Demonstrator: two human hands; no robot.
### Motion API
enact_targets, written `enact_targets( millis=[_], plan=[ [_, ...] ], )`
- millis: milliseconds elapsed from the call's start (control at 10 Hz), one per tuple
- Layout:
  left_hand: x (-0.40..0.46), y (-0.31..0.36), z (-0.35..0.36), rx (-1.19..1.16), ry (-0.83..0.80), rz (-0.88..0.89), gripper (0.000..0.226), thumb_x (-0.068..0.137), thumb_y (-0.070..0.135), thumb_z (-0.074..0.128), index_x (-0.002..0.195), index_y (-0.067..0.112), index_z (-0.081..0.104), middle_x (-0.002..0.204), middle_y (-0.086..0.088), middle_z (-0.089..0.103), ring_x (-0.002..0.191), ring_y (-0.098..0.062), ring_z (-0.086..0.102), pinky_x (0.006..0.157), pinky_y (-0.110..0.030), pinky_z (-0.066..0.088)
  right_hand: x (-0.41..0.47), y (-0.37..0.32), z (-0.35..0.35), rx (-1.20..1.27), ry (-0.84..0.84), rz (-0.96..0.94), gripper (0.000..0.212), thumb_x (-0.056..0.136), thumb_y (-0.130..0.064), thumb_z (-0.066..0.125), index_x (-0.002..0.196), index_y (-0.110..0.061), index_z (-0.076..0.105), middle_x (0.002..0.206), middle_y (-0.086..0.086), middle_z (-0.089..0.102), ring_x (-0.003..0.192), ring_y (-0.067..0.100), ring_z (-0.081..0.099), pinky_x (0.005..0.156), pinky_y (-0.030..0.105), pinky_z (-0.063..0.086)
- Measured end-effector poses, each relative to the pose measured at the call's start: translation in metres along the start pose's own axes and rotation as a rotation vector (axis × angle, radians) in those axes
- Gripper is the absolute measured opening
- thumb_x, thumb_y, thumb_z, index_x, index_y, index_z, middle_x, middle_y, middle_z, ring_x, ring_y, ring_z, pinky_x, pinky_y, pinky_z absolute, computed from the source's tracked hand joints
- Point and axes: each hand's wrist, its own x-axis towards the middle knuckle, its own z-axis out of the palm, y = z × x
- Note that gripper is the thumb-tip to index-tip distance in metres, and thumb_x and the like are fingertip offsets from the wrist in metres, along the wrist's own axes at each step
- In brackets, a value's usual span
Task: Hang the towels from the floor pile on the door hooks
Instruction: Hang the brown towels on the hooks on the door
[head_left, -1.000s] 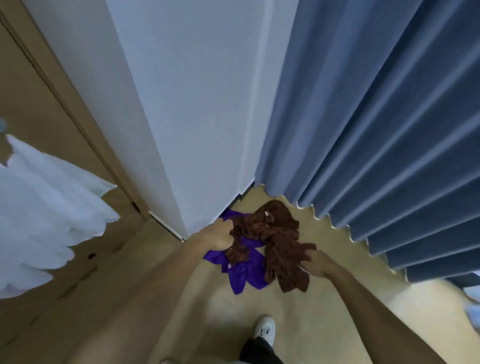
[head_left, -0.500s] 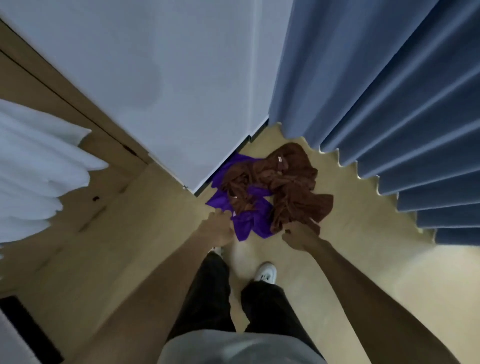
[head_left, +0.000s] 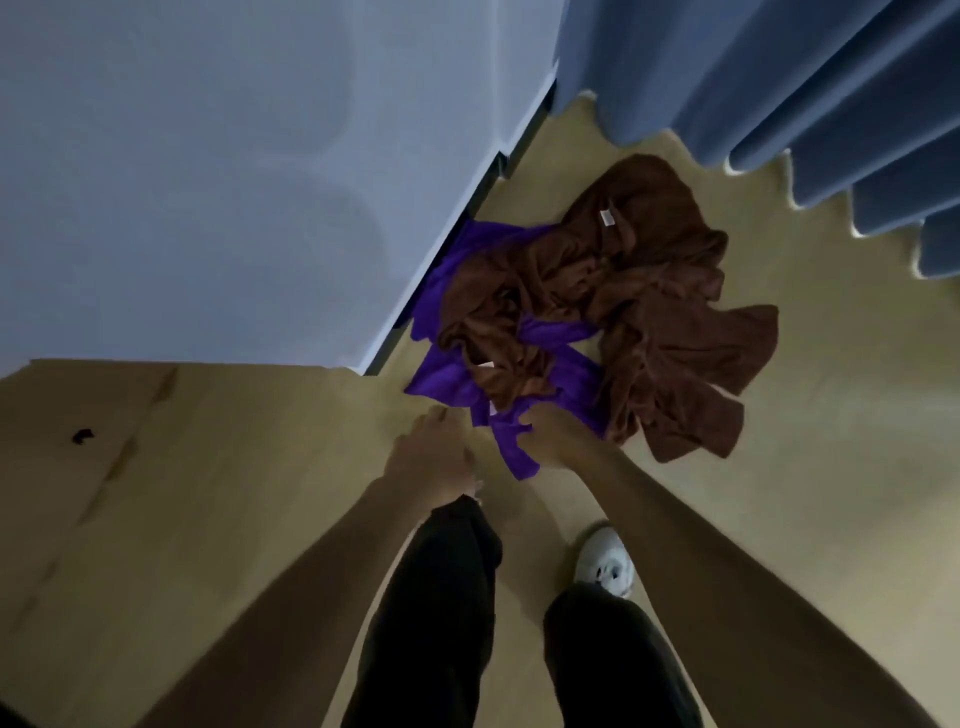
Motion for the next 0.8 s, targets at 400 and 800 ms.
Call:
enact_targets(
  millis=[400,800],
  plan=[
    [0.126,-0.097,0.072,0.041,-0.113,0.016,0.042,0.095,0.02,0.041,0.137,0.018,0.034,0.14,0.002,0.033,0.123,-0.017,0.043,0.099,-0.035,0.041,0.23,-0.04,0.05,0.031,0.005,0.034,0.038,0.092,-0.019,0.046,0.126,-0.005,0.054,0.135,0.02,0.049,0.126,0.036,0.046,0.1,0.037,0.038],
    [0.018,0.016,-0.04,-0.046,0.011,0.13,0.059,0.092,0.009,0.045,0.146,0.021,0.023,0.148,-0.002,0.03,0.134,-0.019,0.033,0.108,-0.031,0.034,-0.049,-0.064,-0.058,0.155,0.184,-0.072,0.034,0.094,-0.024,0.045,0.122,-0.008,0.054,0.121,0.016,0.056,0.107,0.028,0.058,0.079,0.028,0.042]
  ],
)
